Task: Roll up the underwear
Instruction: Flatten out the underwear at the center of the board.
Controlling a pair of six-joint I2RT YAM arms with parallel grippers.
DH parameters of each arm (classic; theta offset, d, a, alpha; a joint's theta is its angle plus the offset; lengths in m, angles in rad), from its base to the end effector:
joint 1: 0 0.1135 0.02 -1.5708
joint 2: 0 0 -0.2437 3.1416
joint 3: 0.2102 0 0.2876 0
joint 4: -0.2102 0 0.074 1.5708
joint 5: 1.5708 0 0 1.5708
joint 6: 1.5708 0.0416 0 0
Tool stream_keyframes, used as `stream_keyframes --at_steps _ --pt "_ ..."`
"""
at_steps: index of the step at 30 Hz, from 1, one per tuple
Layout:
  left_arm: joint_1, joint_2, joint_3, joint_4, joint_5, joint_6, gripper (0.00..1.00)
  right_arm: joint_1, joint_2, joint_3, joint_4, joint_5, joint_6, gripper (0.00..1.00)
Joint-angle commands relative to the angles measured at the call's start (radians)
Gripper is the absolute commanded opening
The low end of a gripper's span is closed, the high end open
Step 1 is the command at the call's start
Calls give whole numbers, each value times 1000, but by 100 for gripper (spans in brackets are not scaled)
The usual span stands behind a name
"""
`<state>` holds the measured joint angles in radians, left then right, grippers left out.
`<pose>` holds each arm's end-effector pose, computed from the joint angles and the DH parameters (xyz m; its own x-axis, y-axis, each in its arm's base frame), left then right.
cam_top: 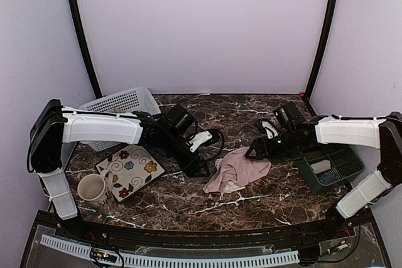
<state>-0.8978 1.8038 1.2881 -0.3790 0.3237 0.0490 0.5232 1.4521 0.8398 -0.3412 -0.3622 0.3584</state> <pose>0.2524 -0.3379 0.1756 -0.4432 0.6305 -0.6372 0.8882 0.4049 -0.2172 0.2708 0.1732 0.1509 -0.8877 -0.1333 -0.4407 -0.3561 0.8055 0.4736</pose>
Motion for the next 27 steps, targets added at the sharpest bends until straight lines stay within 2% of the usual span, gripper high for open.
stream_keyframes --at_steps 1,4,7,10,14,18,19,27 --pt "-8 63 -36 106 47 -66 71 6 59 58 31 20 -19 72" --pt "-12 100 -34 108 55 -62 70 6 109 74 40 24 -25 72" --pt "-12 135 -35 112 75 -70 64 7 156 91 53 23 -25 68" --pt "-12 156 -35 96 54 -70 54 9 192 117 52 20 -27 59" --pt "-12 151 -41 121 81 -78 36 8 207 184 26 18 -44 39" --pt "-9 147 -23 129 65 -81 2 6 208 253 -17 18 -62 4" --pt "-6 144 -13 124 60 -81 0 5 206 268 -29 21 -62 0" --pt "72 72 98 99 -13 -54 0 -62 60 338 -88 74 -43 0"
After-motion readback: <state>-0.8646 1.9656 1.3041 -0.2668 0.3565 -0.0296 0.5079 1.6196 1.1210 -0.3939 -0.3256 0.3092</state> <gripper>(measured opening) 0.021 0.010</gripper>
